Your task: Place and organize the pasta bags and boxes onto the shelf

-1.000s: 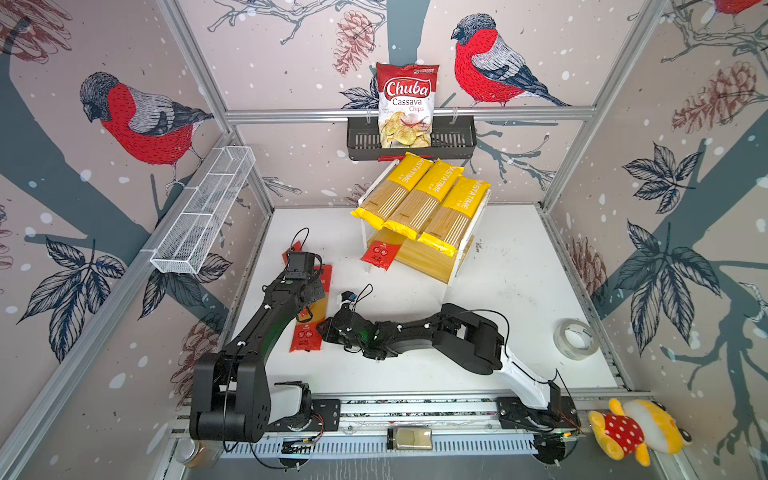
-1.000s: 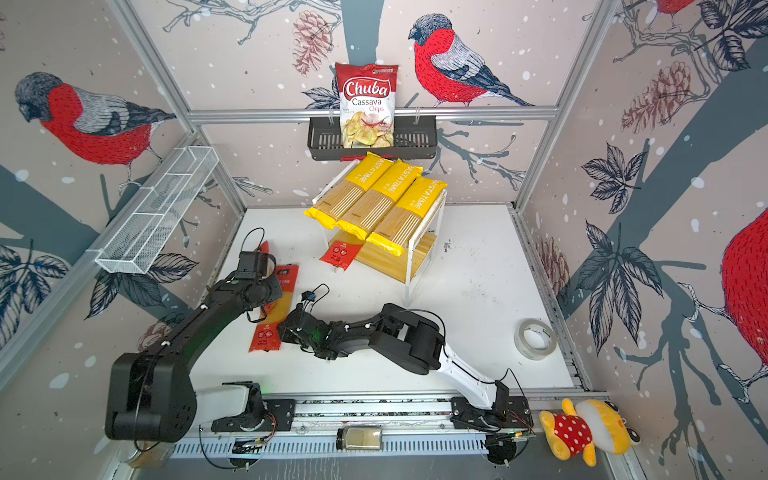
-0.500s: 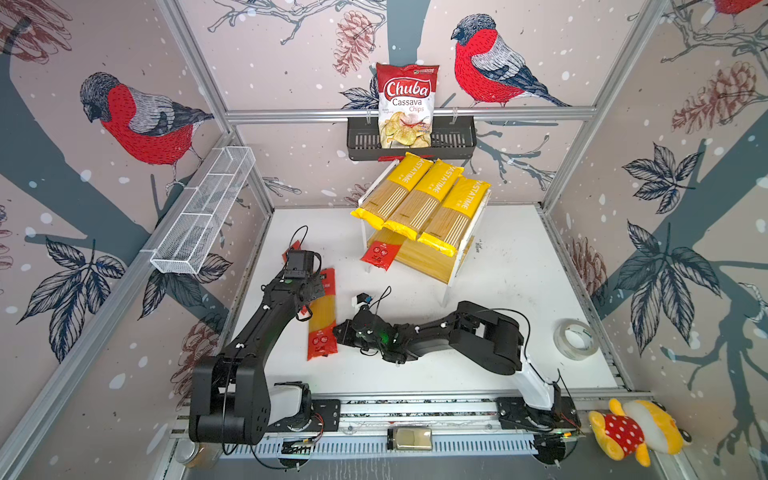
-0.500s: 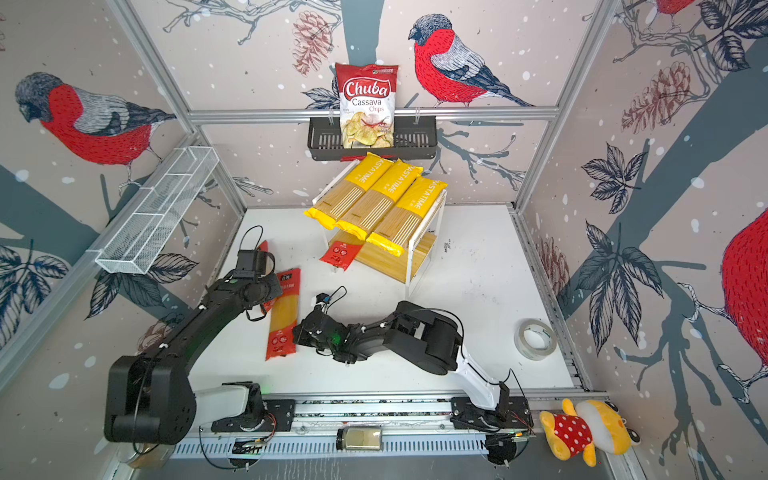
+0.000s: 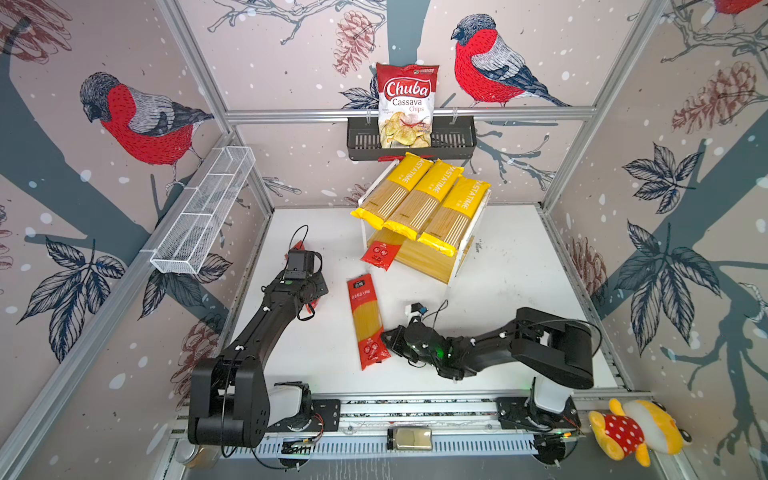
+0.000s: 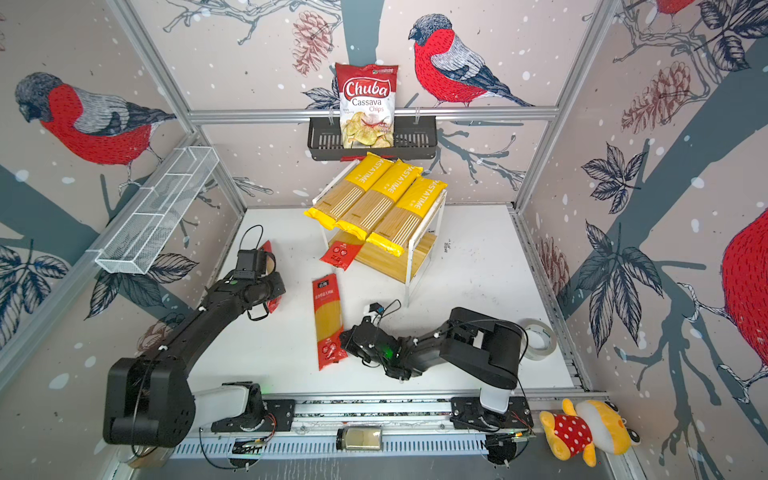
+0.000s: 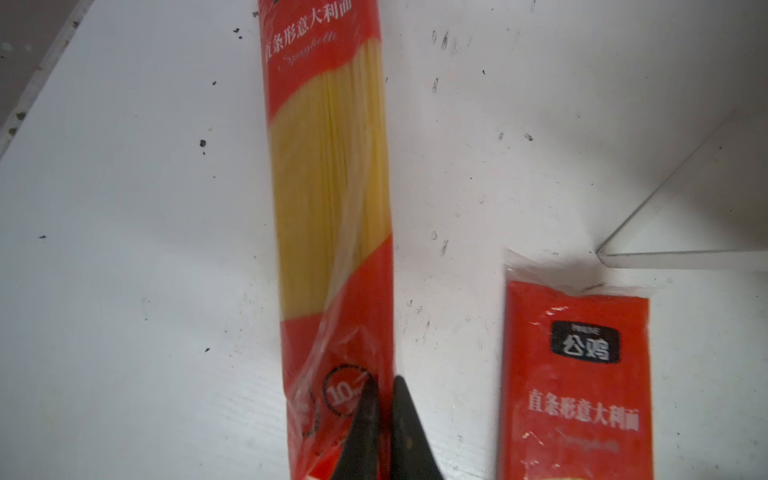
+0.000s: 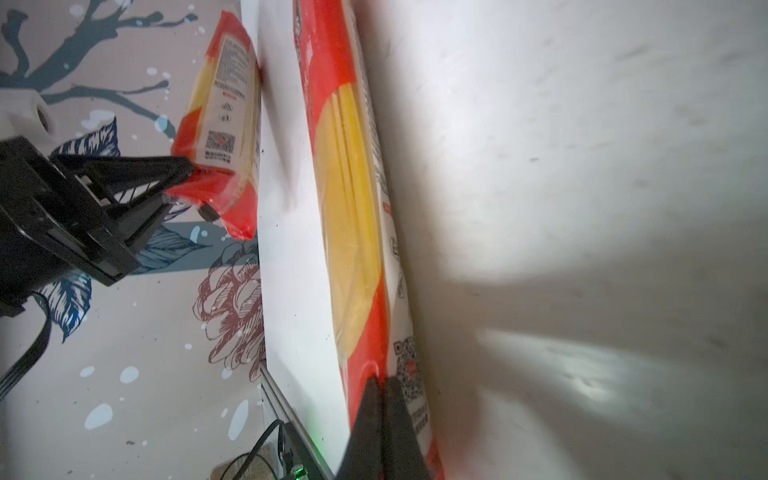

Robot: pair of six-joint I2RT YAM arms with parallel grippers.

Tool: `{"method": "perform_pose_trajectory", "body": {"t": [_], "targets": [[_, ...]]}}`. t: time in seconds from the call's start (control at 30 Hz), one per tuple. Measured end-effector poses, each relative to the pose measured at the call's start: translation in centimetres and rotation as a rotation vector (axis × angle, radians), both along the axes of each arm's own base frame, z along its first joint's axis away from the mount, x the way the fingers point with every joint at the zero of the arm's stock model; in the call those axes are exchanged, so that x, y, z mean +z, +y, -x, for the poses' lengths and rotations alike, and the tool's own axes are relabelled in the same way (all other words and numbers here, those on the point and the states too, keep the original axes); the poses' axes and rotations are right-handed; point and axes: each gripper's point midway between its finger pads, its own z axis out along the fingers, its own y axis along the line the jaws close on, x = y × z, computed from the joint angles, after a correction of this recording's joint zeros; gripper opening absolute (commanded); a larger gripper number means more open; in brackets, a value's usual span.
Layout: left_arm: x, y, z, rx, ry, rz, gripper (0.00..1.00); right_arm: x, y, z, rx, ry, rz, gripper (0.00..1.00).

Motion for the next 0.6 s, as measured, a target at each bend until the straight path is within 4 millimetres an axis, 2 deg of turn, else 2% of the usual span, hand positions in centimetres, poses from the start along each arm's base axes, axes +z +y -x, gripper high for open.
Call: {"method": "perform_pose_trajectory", "body": {"t": [0.2,0.37,0.5,0.6], "targets": [[0.8,-0.3,0.0,0.004,-0.052,0.007,0.31,0.4,-1.6,-0.2,-0.102,0.004,0.009,0.0],[2.5,-1.1,0.1,-0.012,-0.108,0.017,0.38,1.1,-2.8,-0.2,-0.153,-0.016,0.025,0.1],[3.1,-3.8,0.7,-0.094,-0.133,0.05,0.41,2.6,-4.0,-0.8,-0.199,-0.049,0.033,0.24],[2.2,-6.2,2.1,-0.148,-0.116,0.101,0.42,3.6,-4.8,-1.2,-0.227,-0.073,0.029,0.31]]}}
